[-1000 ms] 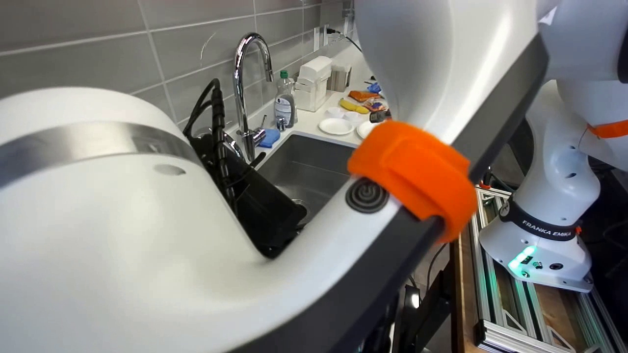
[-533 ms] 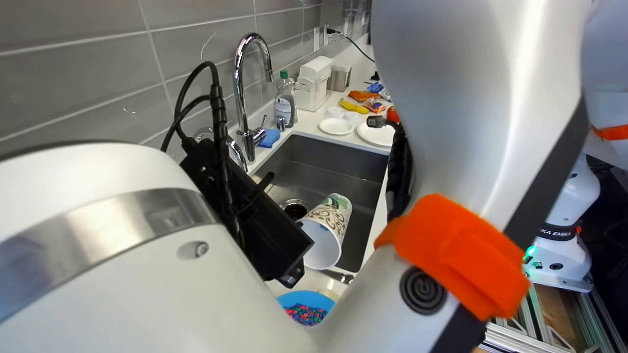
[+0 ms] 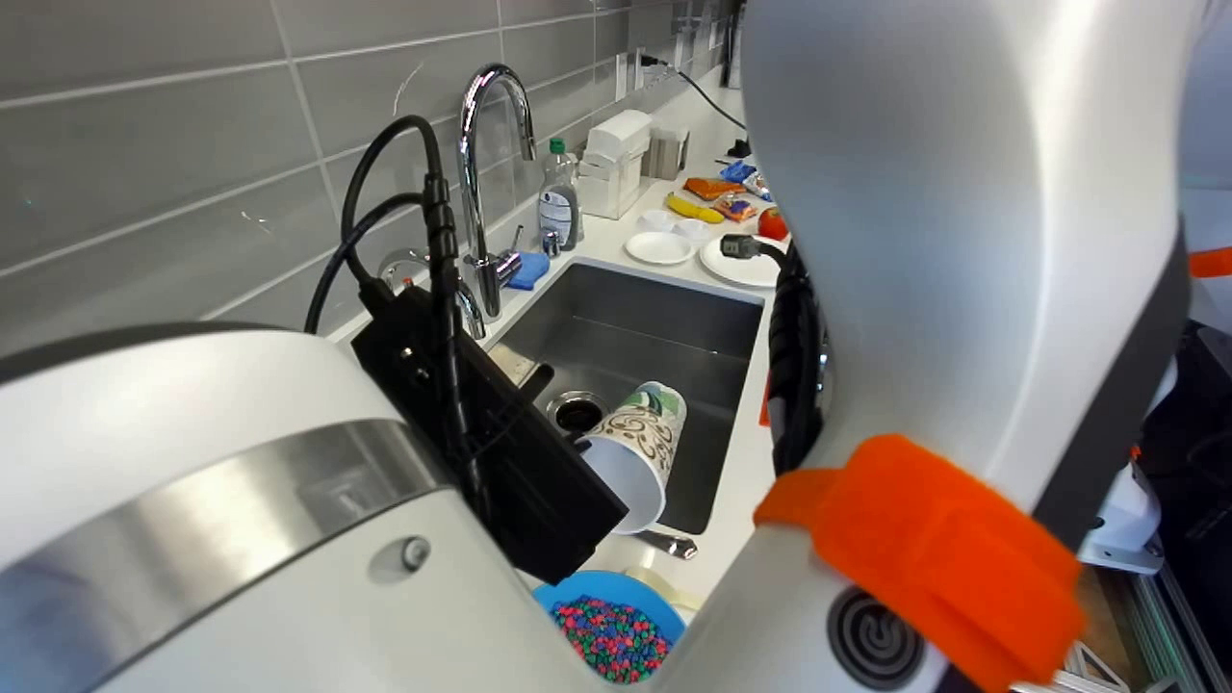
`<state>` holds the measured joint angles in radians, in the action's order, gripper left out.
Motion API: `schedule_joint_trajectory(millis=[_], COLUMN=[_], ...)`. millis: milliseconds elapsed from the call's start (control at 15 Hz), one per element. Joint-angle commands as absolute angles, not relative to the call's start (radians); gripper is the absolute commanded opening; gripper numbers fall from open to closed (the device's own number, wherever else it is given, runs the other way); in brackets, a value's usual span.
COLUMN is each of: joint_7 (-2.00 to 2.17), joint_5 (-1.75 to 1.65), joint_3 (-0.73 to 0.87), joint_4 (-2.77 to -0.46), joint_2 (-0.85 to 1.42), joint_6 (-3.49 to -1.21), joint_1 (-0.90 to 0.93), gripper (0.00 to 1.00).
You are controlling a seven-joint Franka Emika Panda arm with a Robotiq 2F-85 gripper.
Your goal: Pour the contents in the cup into the bowl
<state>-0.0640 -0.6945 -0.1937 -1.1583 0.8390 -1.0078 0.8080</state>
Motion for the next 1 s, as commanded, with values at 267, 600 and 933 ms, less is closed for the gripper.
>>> schedule_joint_trajectory(millis=[267,600,933], joint_7=[-0.036,0.011,0.013], joint_5=[-0.754,-0.839,-0.915], joint_3=[-0.173,-0.146,-0.135], joint_4=[-1.136,-1.126,-1.121], joint_2=[0.869,0.898,0.922], joint_6=[-0.973,-0.917,-0.857], joint_1=[0.859,0.924,0.964], gripper=[0.01,0.01,0.01])
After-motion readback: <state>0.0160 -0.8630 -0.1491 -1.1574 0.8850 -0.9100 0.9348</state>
